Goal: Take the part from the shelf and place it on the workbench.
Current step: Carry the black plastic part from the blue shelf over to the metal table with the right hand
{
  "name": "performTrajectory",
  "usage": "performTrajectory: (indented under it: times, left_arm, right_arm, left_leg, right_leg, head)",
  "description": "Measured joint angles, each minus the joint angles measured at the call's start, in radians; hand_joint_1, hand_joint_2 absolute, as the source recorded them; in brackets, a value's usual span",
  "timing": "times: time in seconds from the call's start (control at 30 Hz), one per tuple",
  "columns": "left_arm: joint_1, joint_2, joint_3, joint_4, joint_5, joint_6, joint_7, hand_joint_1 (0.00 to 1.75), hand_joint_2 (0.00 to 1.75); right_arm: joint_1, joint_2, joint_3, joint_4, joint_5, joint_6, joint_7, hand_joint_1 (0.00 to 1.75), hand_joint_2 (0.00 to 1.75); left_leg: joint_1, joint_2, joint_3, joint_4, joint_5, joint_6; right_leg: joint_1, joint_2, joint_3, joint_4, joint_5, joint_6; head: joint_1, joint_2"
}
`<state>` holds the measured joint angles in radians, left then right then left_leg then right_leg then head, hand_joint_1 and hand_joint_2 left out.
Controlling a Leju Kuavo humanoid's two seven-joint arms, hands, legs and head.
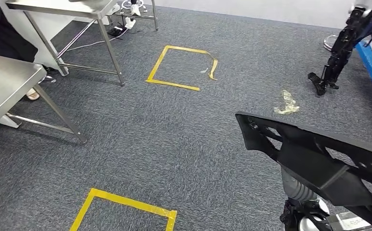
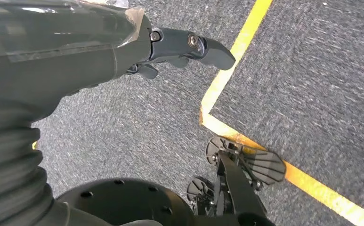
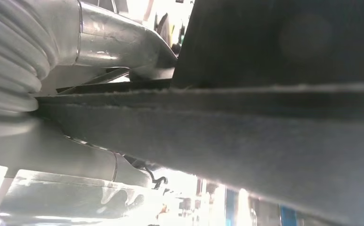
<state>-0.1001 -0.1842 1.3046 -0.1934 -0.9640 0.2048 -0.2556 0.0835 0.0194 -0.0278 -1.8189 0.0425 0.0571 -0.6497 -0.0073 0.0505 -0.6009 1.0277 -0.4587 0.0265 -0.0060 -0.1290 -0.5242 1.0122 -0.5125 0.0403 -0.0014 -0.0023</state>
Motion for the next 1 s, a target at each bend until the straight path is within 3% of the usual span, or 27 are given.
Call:
performTrajectory:
  times: [0.07,0.13,0.2,0.23,0.27,0.3,0.37,0.43,0.5,0.53,0.6,0.63,0.67,0.73,0.77,0.83,0.9,0.97,1.0]
  left_arm:
    - [0.002,0.0,0.0,0.0,0.0,-0.001,0.0,0.0,1.75]
    - [-0.001,0.0,0.0,0.0,0.001,-0.003,-0.002,0.0,1.75]
    - [-0.002,0.0,0.0,0.0,0.001,-0.004,-0.003,0.0,1.75]
    - [-0.001,0.0,0.0,0.0,0.002,-0.005,-0.003,0.0,1.75]
    - [0.0,0.0,0.0,0.0,0.002,-0.005,-0.004,0.0,1.75]
    - [0.001,0.0,0.0,0.0,0.002,-0.006,-0.005,0.0,1.75]
    - [0.001,0.001,0.0,0.0,0.002,-0.006,-0.007,0.0,1.75]
    - [0.001,0.001,0.0,0.0,0.001,-0.006,-0.008,0.0,1.75]
    - [0.006,0.002,0.0,0.0,-0.002,-0.008,-0.008,0.0,1.75]
    - [0.008,0.003,0.0,0.0,-0.004,-0.009,-0.009,0.0,1.75]
    - [0.01,0.003,-0.001,0.0,-0.007,-0.012,-0.009,0.0,1.75]
    - [0.009,0.003,-0.002,0.0,-0.007,-0.014,-0.009,0.0,1.75]
    - [0.008,0.003,-0.003,0.0,-0.007,-0.015,-0.01,0.0,1.75]
    - [0.008,0.003,-0.006,0.0,-0.008,-0.017,-0.011,0.0,1.75]
    - [0.008,0.003,-0.007,0.0,-0.008,-0.017,-0.012,0.0,1.75]
    - [0.009,0.003,-0.01,0.0,-0.008,-0.018,-0.012,0.0,1.75]
    - [0.005,0.004,-0.013,0.0,-0.008,-0.018,-0.013,0.0,1.75]
    - [0.001,0.005,-0.015,0.0,-0.009,-0.018,-0.014,0.0,1.75]
    - [0.001,0.006,-0.015,0.0,-0.009,-0.017,-0.015,0.0,1.75]
  right_arm:
    - [0.002,0.002,0.0,-0.005,0.002,-0.002,0.0,1.75,1.75]
    - [0.01,0.002,-0.001,-0.01,0.004,-0.005,0.0,1.75,1.75]
    - [0.022,0.003,-0.001,-0.013,0.005,-0.006,0.001,1.75,1.75]
    - [0.027,0.003,-0.001,-0.013,0.006,-0.007,0.001,1.75,1.75]
    - [0.03,0.003,-0.001,-0.014,0.006,-0.007,0.001,1.75,1.75]
    - [0.032,0.003,-0.001,-0.016,0.006,-0.007,0.001,1.75,1.75]
    - [0.034,0.003,-0.001,-0.02,0.006,-0.008,0.001,1.75,1.75]
    - [0.036,0.004,-0.001,-0.023,0.006,-0.008,0.001,1.75,1.75]
    - [0.04,0.005,-0.002,-0.026,0.006,-0.008,0.001,1.75,1.75]
    - [0.041,0.006,-0.003,-0.027,0.006,-0.008,0.001,1.75,1.75]
    - [0.045,0.008,-0.005,-0.032,0.006,-0.008,0.001,1.75,1.75]
    - [0.048,0.009,-0.006,-0.034,0.006,-0.008,0.001,1.75,1.75]
    - [0.052,0.01,-0.007,-0.035,0.006,-0.008,0.001,1.75,1.75]
    - [0.056,0.011,-0.008,-0.036,0.006,-0.008,0.001,1.75,1.75]
    - [0.057,0.012,-0.008,-0.036,0.007,-0.008,0.001,1.75,1.75]
    - [0.057,0.013,-0.009,-0.038,0.01,-0.008,0.001,1.75,1.75]
    - [0.057,0.014,-0.009,-0.043,0.014,-0.008,0.001,1.75,1.75]
    - [0.058,0.016,-0.011,-0.046,0.016,-0.008,0.001,1.75,1.75]
    - [0.058,0.018,-0.011,-0.047,0.017,-0.007,0.001,1.75,1.75]
  left_leg:
    - [0.005,-0.022,0.006,-0.011,0.008,0.014]
    - [0.011,-0.045,0.008,-0.017,0.014,0.022]
    - [0.012,-0.073,0.006,-0.017,0.016,0.025]
    - [0.012,-0.088,0.005,-0.016,0.016,0.025]
    - [0.013,-0.102,0.006,-0.016,0.017,0.024]
    - [0.015,-0.117,0.007,-0.015,0.017,0.022]
    - [0.016,-0.144,0.006,-0.011,0.016,0.012]
    - [0.014,-0.164,0.001,-0.007,0.017,-0.001]
    - [0.016,-0.177,-0.005,-0.01,0.021,-0.013]
    - [0.016,-0.166,-0.008,-0.008,0.02,-0.018]
    - [0.014,-0.113,-0.029,0.037,-0.011,-0.025]
    - [0.013,-0.081,-0.053,0.092,-0.042,-0.028]
    - [0.014,-0.065,-0.084,0.16,-0.077,-0.03]
    - [0.015,-0.057,-0.135,0.269,-0.118,-0.031]
    - [0.015,-0.056,-0.135,0.274,-0.111,-0.03]
    - [0.012,-0.038,-0.079,0.174,-0.056,-0.018]
    - [0.001,0.009,-0.009,0.045,-0.014,-0.002]
    - [-0.011,0.028,0.01,0.001,-0.01,0.009]
    - [-0.013,0.015,0.008,-0.001,-0.009,0.013]
  right_leg:
    - [-0.003,0.034,-0.009,0.026,-0.018,0.007]
    - [-0.007,0.097,-0.056,0.127,-0.065,0.004]
    - [-0.008,0.119,-0.12,0.254,-0.11,0.002]
    - [-0.009,0.121,-0.137,0.284,-0.114,0.007]
    - [-0.01,0.123,-0.134,0.272,-0.1,0.015]
    - [-0.013,0.128,-0.113,0.221,-0.074,0.026]
    - [-0.022,0.16,-0.049,0.08,-0.017,0.043]
    - [-0.025,0.182,-0.017,0.01,0.006,0.035]
    - [-0.023,0.168,-0.015,0.007,0.01,0.013]
    - [-0.023,0.16,-0.015,0.006,0.012,0.006]
    - [-0.026,0.139,-0.014,0.004,0.015,-0.009]
    - [-0.023,0.127,-0.014,0.004,0.014,-0.014]
    - [-0.02,0.114,-0.014,0.004,0.013,-0.019]
    - [-0.013,0.086,-0.014,0.004,0.011,-0.025]
    - [-0.011,0.073,-0.014,0.004,0.01,-0.027]
    - [-0.006,0.049,-0.01,0.004,0.008,-0.03]
    - [0.0,0.028,-0.007,0.004,0.005,-0.028]
    - [0.006,0.006,-0.005,0.004,0.001,-0.022]
    - [0.007,-0.006,-0.003,0.003,0.0,-0.018]
  head:
    - [0.001,0.0]
    - [0.005,0.0]
    - [0.007,0.0]
    - [0.007,0.0]
    - [0.007,0.0]
    - [0.007,0.0]
    - [0.009,0.0]
    - [0.009,0.0]
    - [0.008,0.0]
    - [0.007,0.0]
    - [0.0,0.0]
    - [-0.004,0.0]
    - [-0.007,0.0]
    - [-0.008,0.0]
    - [-0.008,0.0]
    - [-0.008,0.0]
    - [-0.007,0.0]
    - [-0.006,0.0]
    - [-0.007,0.0]
